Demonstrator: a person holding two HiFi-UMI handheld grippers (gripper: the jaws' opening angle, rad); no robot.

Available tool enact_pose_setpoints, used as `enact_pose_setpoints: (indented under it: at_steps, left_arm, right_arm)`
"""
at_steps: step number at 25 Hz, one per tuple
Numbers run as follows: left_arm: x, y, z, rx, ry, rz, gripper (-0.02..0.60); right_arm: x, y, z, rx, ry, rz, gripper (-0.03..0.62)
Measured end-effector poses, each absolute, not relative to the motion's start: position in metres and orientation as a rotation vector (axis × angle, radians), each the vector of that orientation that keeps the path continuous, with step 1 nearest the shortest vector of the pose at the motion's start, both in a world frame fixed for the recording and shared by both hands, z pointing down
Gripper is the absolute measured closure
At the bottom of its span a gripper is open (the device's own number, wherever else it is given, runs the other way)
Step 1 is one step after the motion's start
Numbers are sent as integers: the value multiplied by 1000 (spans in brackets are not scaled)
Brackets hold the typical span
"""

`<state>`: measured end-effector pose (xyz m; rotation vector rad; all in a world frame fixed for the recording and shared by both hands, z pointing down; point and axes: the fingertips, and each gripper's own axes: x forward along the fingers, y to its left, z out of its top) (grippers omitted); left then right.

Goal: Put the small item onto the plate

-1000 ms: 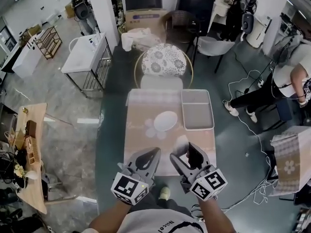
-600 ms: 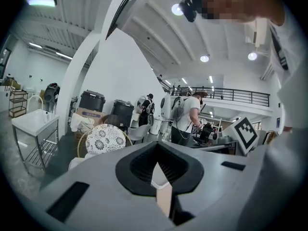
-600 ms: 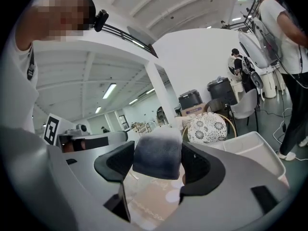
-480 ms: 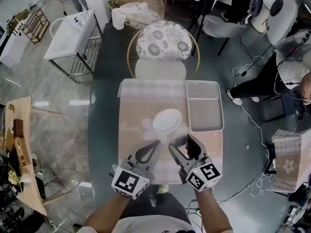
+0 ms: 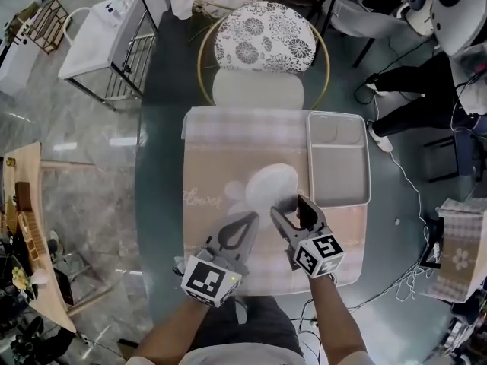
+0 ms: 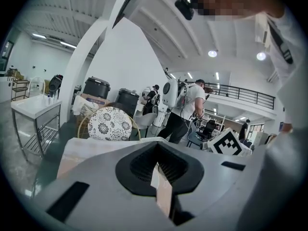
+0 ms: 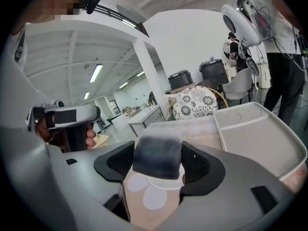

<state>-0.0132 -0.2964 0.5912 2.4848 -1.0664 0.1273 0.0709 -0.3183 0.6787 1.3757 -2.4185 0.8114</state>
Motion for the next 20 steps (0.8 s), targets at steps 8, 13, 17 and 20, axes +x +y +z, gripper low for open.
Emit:
enact_pose_setpoints:
  at_steps: [8, 13, 17, 20]
  left_arm:
    - [-8, -311, 636, 2448, -1046, 160, 577]
    - [-8, -316, 654, 2426, -1049, 160, 577]
    - [-10, -318, 661, 2414, -1050, 165, 577]
    - [-12, -318, 664, 2403, -1056, 164, 577]
  right_arm:
    - [63, -323, 735, 1300, -2331, 789, 275]
    - [65, -330, 762, 1279, -2265, 784, 275]
    - [67, -334, 775, 1259, -2196, 757, 275]
    - [66, -333, 782, 1231, -2142, 742, 275]
